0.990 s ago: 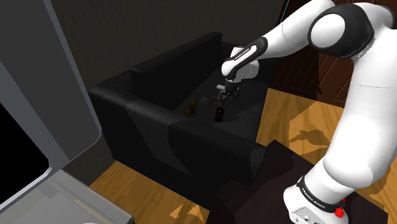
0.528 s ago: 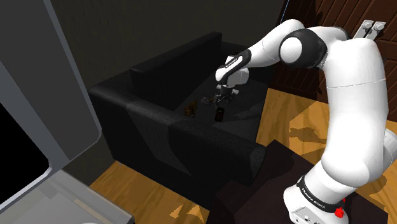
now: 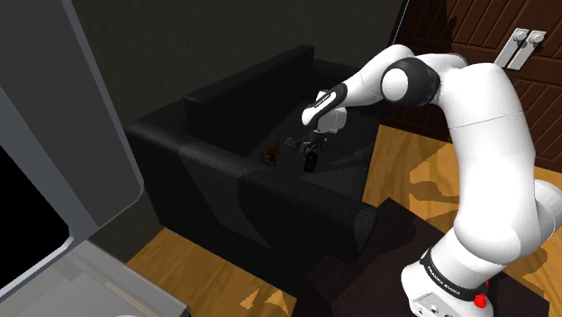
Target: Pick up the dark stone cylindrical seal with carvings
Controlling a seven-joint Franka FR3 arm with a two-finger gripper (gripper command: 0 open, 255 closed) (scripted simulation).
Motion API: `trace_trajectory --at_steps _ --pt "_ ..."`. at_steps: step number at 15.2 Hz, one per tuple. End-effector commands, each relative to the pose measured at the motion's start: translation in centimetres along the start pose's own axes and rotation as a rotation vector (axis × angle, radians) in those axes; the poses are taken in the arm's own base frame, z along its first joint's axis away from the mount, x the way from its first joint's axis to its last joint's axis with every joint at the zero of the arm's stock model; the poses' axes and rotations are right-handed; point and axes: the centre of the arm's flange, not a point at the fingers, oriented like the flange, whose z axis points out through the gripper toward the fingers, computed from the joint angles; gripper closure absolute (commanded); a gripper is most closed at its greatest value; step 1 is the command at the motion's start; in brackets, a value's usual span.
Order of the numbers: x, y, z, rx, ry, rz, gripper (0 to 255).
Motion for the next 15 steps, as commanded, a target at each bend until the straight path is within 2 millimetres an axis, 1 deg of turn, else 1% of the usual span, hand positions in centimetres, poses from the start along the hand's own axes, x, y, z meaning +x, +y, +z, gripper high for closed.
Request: trace_trajectory --at_steps 1,2,3,11,12,15 --pt "0.1 0.1 0.7 0.000 0.000 0.000 0" --pt "0.1 0.1 0.7 0.000 0.000 0.000 0" --pt "0.2 0.1 0.8 0.000 0.000 0.000 255" --pt "0.4 0.2 0.8 0.000 0.001 0.000 255" --pt "0.1 0.1 0.7 0.000 0.000 0.000 255" --pt "0.1 0.0 -0.9 0.000 0.000 0.000 255"
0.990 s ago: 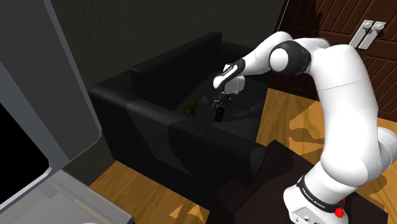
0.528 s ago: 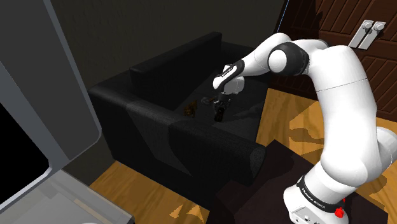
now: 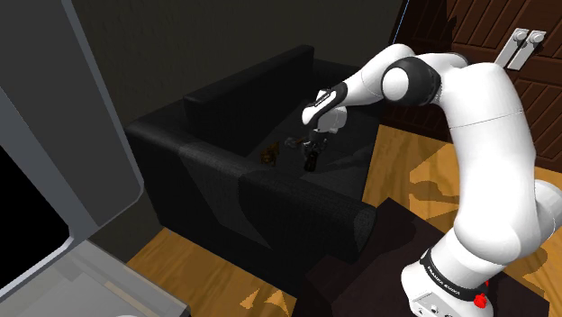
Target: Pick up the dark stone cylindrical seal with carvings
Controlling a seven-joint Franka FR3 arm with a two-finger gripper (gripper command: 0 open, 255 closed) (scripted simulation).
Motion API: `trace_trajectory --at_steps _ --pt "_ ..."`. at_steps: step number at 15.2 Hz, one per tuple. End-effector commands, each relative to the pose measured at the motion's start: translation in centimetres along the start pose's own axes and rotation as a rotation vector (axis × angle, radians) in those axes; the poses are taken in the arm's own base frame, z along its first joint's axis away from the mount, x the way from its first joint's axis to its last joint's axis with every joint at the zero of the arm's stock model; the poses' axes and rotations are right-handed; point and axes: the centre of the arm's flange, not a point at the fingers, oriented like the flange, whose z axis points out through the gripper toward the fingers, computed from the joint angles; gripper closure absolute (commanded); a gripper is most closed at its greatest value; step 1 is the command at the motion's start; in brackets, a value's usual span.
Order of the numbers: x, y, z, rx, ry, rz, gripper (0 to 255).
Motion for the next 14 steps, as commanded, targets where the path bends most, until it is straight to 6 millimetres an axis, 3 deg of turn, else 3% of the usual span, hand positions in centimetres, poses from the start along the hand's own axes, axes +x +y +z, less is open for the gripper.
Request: trace_trajectory --at_steps 1,12,14 --pt "0.0 -0.1 -1.0 0.000 0.000 0.000 255" --pt "-0.2 -0.4 -6.8 0.000 0.000 0.000 255" --pt "-0.2 -0.4 -6.9 0.000 0.000 0.000 255"
